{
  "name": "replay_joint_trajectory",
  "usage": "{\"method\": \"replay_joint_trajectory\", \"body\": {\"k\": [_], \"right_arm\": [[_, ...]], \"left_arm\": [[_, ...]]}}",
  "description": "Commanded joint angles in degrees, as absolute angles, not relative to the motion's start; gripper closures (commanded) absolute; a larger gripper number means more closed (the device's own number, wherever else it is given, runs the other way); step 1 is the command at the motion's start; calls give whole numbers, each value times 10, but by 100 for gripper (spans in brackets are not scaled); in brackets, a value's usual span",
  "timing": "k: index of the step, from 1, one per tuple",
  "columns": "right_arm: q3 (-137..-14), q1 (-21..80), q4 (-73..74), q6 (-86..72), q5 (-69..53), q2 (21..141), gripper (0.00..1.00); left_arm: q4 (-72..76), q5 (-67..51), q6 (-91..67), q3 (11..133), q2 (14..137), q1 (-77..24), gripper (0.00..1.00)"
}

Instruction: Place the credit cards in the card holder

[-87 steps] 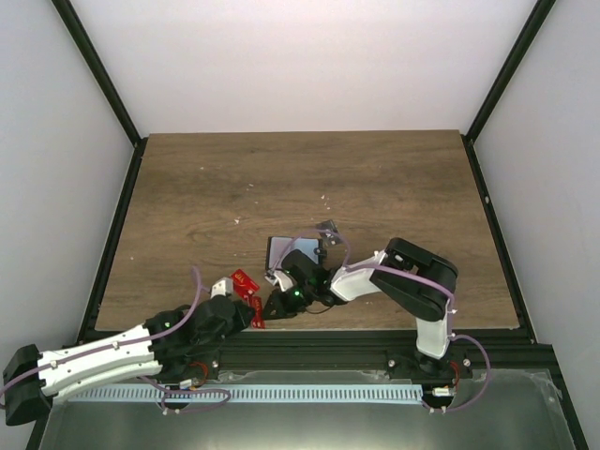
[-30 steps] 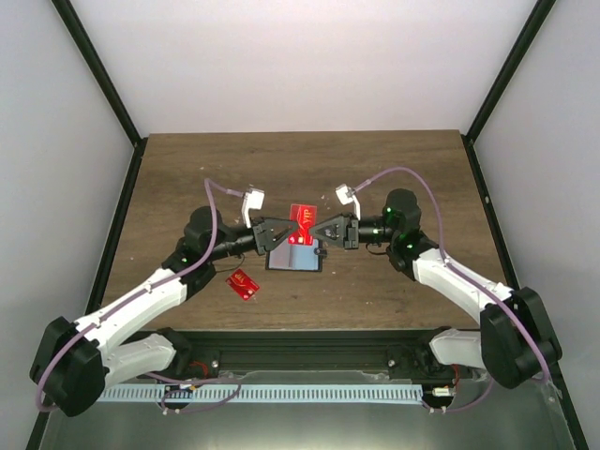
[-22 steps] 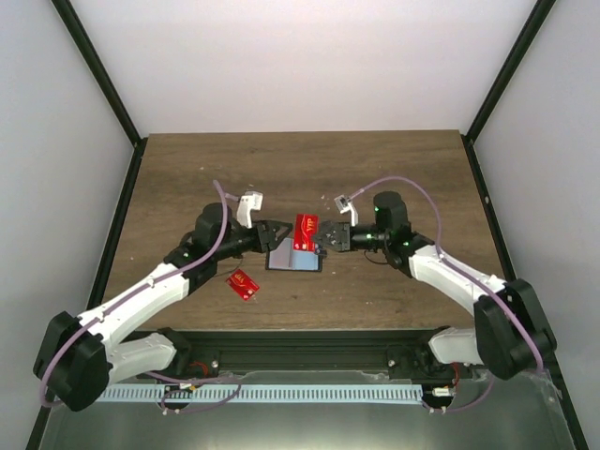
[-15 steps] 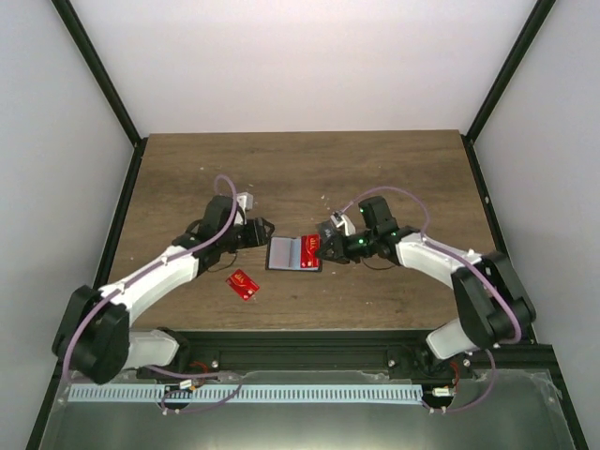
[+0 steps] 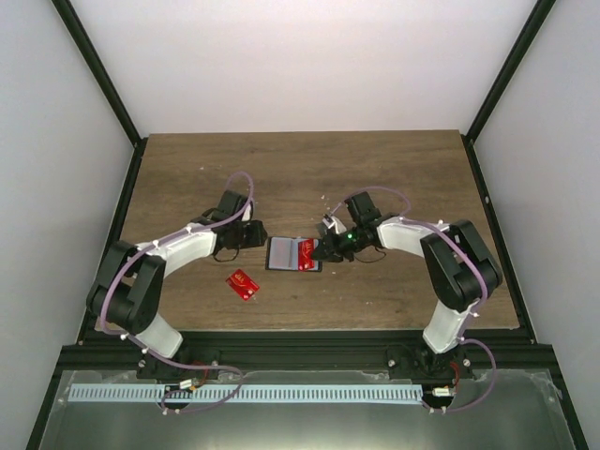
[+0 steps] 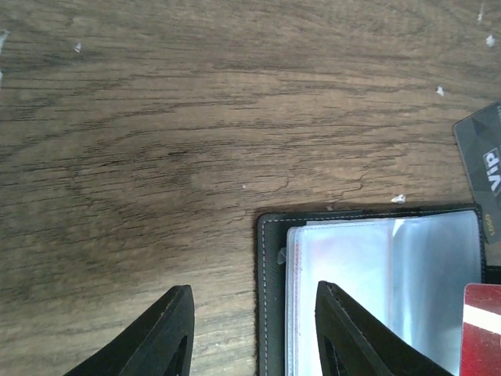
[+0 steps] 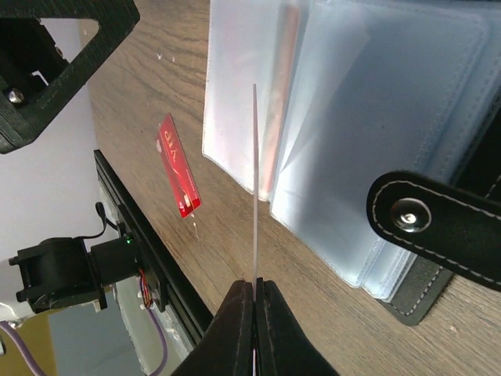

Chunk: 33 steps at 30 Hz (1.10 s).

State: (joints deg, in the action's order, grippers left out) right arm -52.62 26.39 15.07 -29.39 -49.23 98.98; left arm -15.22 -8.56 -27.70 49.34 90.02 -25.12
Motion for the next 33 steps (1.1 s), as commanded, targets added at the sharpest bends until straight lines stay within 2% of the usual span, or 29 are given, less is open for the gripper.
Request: {"method": "replay_joint_trajectory", "body": {"k": [1,33], "right_arm": [[-557,267,154,-294,-506,1014,99],[-621,276,109,-327,-540,1129,99]], "left_arm": [[-160,-106,-256,514,928,-243,55],[-123,-181,-253,479,984,-239,72]]}}
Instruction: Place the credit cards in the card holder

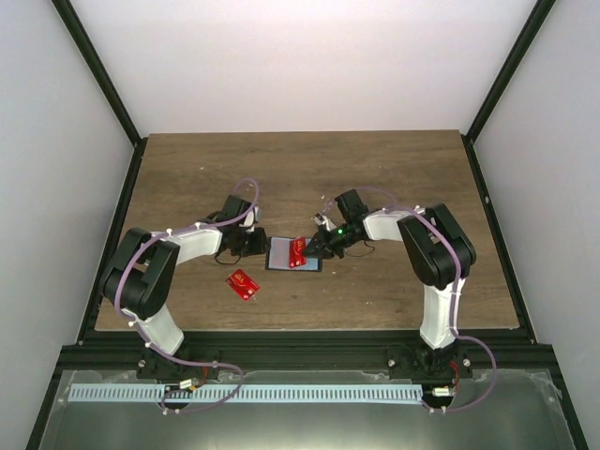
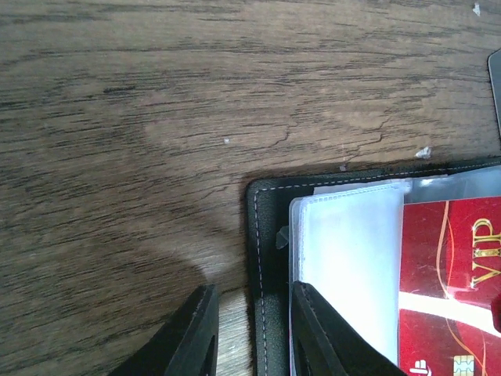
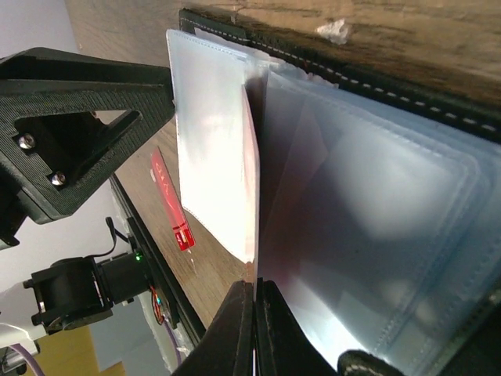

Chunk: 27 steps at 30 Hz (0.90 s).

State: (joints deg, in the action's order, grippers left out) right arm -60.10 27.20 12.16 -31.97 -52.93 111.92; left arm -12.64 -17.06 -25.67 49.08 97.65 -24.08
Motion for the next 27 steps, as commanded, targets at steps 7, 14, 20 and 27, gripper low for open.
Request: {"method": "replay_joint_trajectory", "body": {"k": [7,14,20,27], "right_arm": [[-621,280,91,-342,-546,1138,99],[-617,292,58,-363,-549,1144,99],[-605,303,26,-388,-543,1153,99],[-579,320,-28,-437,-520,1149,99]], "left_arm": [[-118,-186,-260,467,981,-239,73],[-111,-190,-270,455,980,-240,73],[-105,-191,-280,443,976,-239,74],[-89,-196,-301,421,966,-240,74]]}}
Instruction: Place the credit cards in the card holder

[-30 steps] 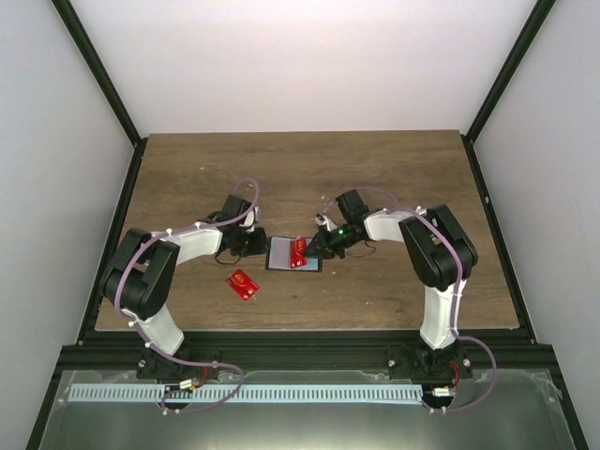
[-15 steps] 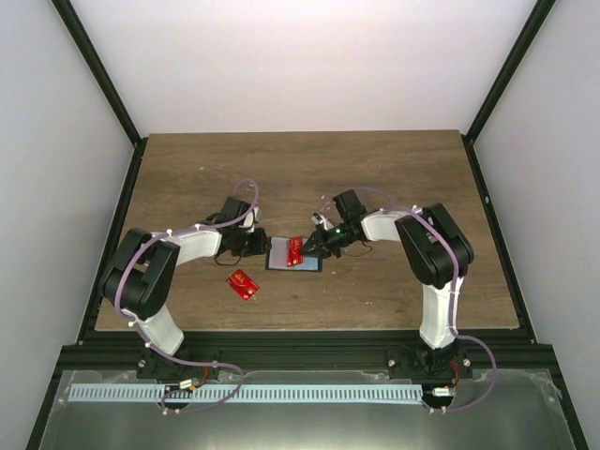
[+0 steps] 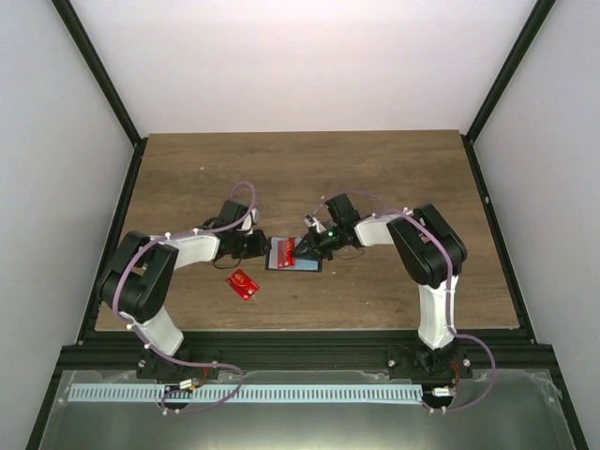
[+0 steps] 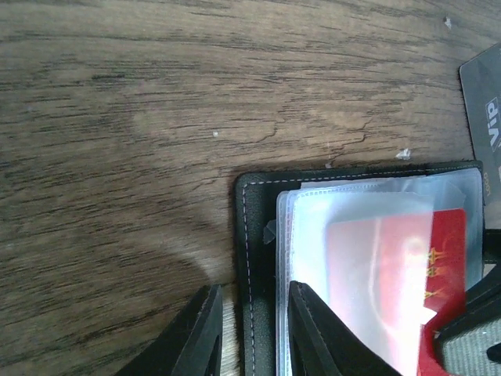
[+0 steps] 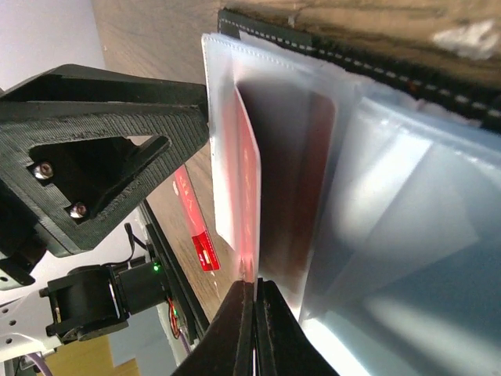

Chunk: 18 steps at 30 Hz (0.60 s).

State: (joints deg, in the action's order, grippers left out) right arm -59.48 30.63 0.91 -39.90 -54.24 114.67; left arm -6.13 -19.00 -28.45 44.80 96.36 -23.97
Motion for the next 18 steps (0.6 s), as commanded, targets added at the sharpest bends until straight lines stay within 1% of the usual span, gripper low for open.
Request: {"method": "replay_joint_trajectory", "body": {"k": [1,11,18], "right_arm": [[-577,321,-36,-444,-517,1148,99],[-561,336,-76,-488,-490,1148,99],[-555,336,-31,-470,-433,1111,99]], "left_arm": [[-87,-197,-303,419,965,-240,74],[-77,-196,-315,399,948,-239,74],[-80,-191,-310,396,947,-240,75]]}}
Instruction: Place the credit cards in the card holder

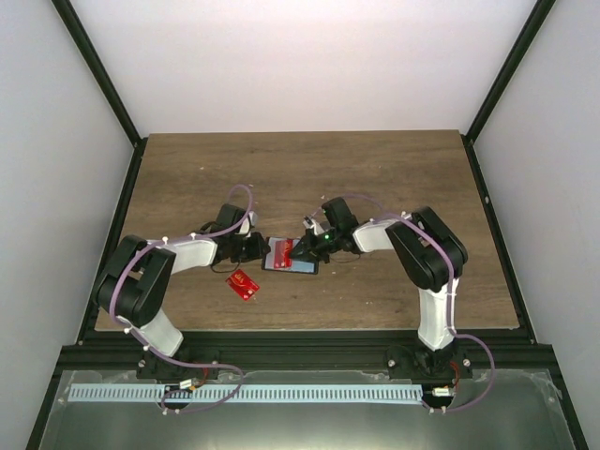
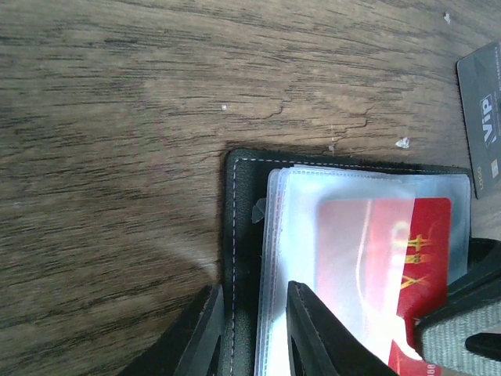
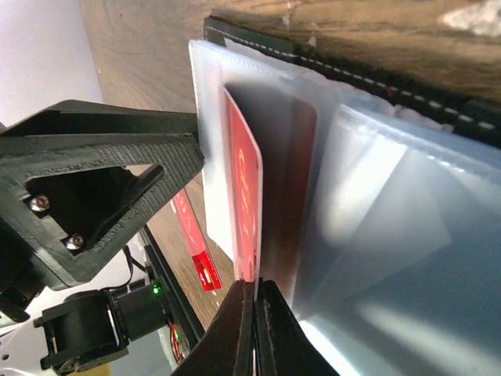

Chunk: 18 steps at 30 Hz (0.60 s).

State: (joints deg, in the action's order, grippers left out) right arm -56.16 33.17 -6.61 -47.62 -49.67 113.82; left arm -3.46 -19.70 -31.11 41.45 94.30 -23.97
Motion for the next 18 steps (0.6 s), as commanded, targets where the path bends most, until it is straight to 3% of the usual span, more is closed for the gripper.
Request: {"method": "replay_joint_trajectory", "body": {"k": [1,18], "right_arm": [[-555,336,-28,-468,-428,1107,99],[-554,350,-94,-501,-473,1141,99]], "left_arm": [[-79,-191,-309,396,948,-240,75],[-77,-201,-311,395,949,-240,77]]}}
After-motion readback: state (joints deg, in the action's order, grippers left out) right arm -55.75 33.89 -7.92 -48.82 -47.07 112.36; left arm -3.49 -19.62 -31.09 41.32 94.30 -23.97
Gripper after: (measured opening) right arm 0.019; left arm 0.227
